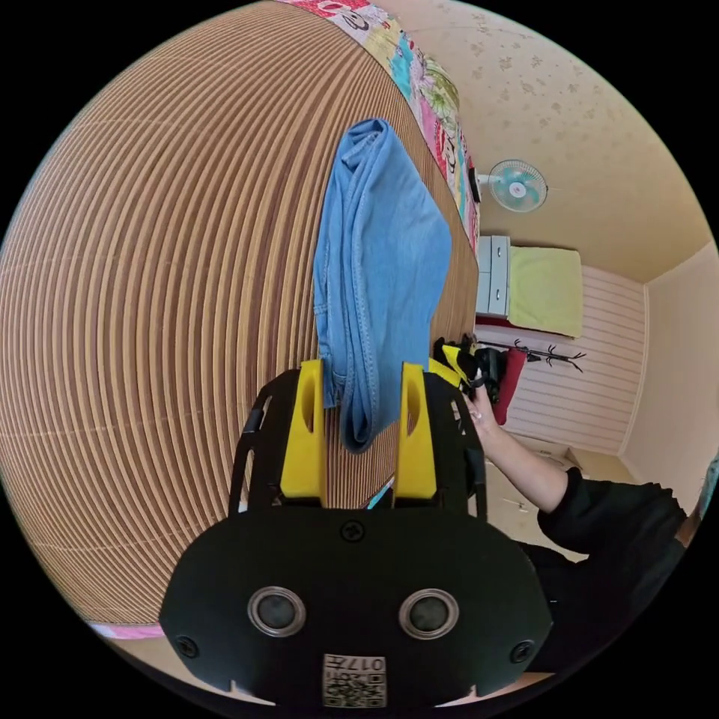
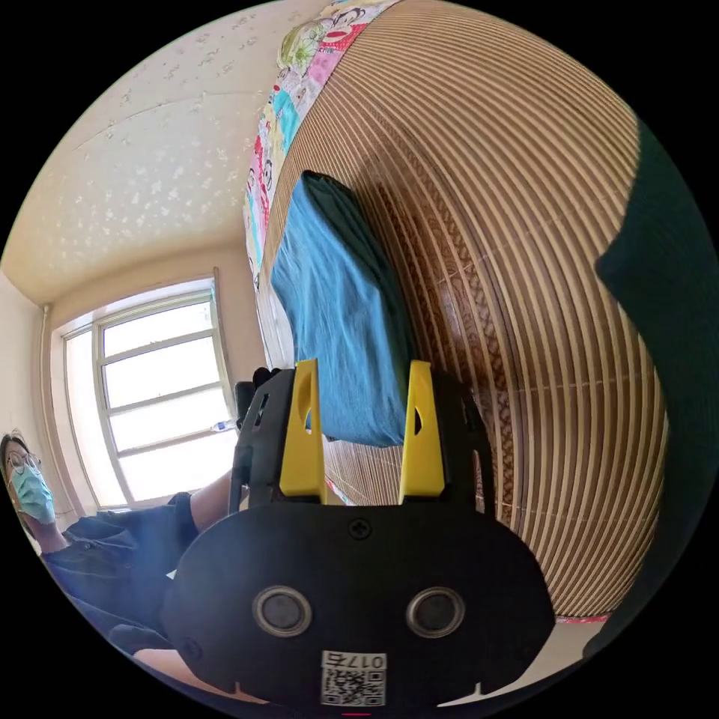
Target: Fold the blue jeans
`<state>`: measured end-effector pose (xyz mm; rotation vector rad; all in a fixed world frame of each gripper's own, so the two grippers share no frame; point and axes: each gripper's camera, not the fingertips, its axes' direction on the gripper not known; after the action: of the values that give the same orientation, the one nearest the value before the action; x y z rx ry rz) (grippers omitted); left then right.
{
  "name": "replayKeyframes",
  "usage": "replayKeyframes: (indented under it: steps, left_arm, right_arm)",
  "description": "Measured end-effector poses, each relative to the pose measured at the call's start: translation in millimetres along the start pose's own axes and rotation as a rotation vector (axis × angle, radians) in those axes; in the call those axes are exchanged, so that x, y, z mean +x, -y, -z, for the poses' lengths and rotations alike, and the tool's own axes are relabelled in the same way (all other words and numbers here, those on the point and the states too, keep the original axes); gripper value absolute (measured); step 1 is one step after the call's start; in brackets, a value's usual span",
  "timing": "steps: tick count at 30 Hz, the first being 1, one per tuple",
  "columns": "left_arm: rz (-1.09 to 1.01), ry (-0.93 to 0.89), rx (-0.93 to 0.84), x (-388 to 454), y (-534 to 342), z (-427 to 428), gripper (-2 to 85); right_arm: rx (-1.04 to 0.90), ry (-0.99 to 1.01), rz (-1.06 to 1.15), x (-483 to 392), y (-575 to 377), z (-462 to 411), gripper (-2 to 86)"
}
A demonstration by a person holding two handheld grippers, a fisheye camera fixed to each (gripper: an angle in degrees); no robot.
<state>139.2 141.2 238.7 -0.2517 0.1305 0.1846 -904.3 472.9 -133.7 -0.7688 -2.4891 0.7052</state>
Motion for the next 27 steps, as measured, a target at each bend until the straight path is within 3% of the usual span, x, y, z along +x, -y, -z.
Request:
replayKeyframes:
  steps: [4, 10, 15, 21, 24, 27]
  left_arm:
    - [0.007, 0.037, 0.016, -3, -5, 9, 11.9]
    - [0.098, -0.053, -0.026, -25, -20, 12, 8.4]
    - [0.199, -0.247, -0.034, -44, -43, 13, 6.4]
    - [0.372, -0.587, 0.087, -58, -72, 22, 5.8]
    - [0.416, -0.694, 0.115, -52, -79, 26, 5.8]
    - [0.444, -0.758, 0.117, -43, -85, 33, 5.6]
  right_arm:
    - [0.038, -0.024, -0.023, 5, -34, 25, 15.6]
    - [0.195, 0.151, -0.15, 44, -116, 76, 15.3]
    - [0.337, 0.256, -0.279, 74, -176, 103, 16.5]
    - [0.311, 0.172, -0.33, 80, -232, 135, 18.9]
    - [0.244, 0.336, -0.33, 96, -243, 127, 22.9]
    - [0.3, 0.61, -0.371, 115, -253, 114, 26.9]
